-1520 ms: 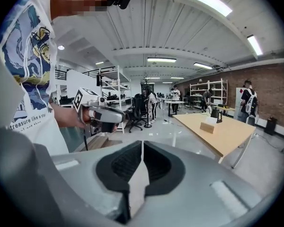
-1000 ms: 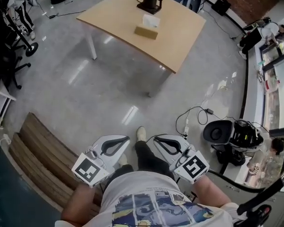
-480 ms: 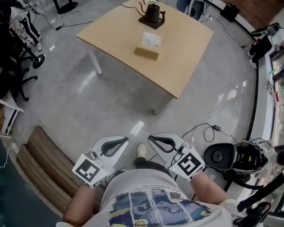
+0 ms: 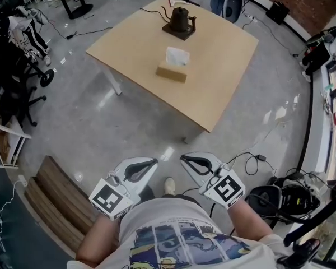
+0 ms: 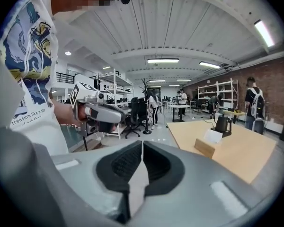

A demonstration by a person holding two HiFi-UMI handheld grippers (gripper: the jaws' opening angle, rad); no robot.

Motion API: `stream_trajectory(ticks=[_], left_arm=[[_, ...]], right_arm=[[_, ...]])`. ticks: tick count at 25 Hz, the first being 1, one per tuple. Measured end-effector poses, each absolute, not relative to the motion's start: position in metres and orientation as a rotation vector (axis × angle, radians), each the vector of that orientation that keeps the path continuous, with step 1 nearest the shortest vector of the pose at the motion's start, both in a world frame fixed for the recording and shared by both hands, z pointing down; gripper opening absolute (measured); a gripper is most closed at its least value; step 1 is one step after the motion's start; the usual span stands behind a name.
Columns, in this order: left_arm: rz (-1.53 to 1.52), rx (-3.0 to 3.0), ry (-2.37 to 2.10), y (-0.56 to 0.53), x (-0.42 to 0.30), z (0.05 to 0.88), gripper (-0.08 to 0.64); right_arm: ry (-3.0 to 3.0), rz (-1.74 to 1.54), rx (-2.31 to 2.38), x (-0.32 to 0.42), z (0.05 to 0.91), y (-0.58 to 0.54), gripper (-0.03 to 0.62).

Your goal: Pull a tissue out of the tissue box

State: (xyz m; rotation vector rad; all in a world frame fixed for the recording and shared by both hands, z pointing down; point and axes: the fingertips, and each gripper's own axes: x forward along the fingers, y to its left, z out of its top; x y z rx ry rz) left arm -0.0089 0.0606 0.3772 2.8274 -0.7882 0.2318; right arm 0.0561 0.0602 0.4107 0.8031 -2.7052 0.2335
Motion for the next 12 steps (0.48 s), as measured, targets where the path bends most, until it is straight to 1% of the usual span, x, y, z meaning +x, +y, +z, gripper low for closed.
stream_trajectory(ticks=[12], left_arm=[[0.243, 2.893, -0.611, -0.046, -0.039, 0.377, 0.003]], right_arm=[[-2.635, 0.238, 0.944, 0.024, 0.407, -0.042, 0.012]])
